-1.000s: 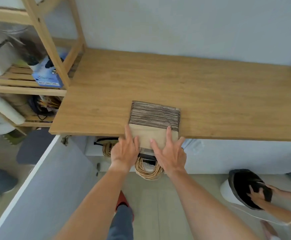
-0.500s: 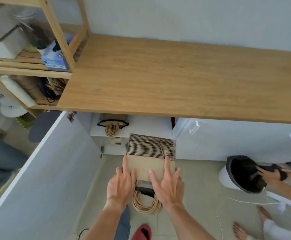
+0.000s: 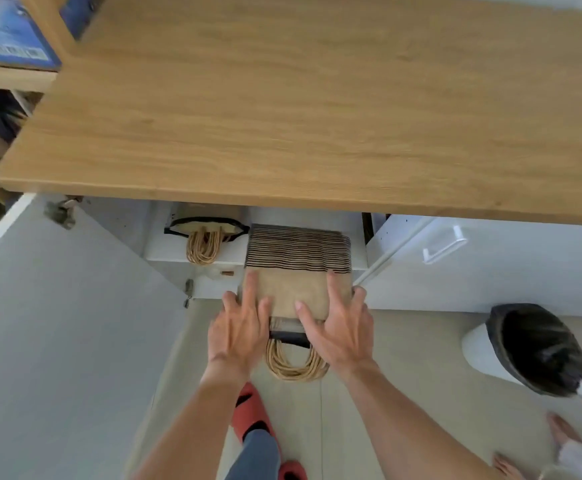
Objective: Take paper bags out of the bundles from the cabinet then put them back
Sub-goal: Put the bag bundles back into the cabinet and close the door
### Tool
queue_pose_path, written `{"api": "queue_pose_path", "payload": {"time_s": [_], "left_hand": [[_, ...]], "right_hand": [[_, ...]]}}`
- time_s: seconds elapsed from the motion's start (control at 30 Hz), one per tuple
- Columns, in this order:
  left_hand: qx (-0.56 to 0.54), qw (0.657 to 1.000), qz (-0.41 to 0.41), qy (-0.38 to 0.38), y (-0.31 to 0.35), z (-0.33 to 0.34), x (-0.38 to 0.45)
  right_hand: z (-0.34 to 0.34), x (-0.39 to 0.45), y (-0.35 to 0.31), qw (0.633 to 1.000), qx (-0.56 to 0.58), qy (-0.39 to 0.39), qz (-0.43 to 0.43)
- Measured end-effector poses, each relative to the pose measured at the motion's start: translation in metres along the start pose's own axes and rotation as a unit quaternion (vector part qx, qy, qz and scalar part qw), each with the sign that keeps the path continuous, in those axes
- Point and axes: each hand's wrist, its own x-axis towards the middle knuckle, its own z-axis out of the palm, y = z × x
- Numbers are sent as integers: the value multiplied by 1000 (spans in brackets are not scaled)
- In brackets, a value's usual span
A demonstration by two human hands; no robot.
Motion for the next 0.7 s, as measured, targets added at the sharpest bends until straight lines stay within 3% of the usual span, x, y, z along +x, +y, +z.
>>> {"api": "queue_pose_path", "payload": {"time_s": [0.13, 0.23, 0.4, 0.57, 0.7], "left_hand": [[-68, 996, -24, 44, -6, 38, 93], [-195, 979, -53, 39, -2, 63, 152], [-164, 984, -42, 53, 4, 110, 208], [-139, 980, -30, 138, 6, 129, 257], [-159, 980, -52, 108, 9, 119, 282]], "right_hand": [[38, 87, 1, 999, 3, 42, -23], [63, 146, 10, 999, 8, 50, -12], [119, 206, 27, 998, -4, 64, -27], [138, 254, 25, 993, -16, 105, -41], [130, 281, 13, 996, -41, 76, -26]]}}
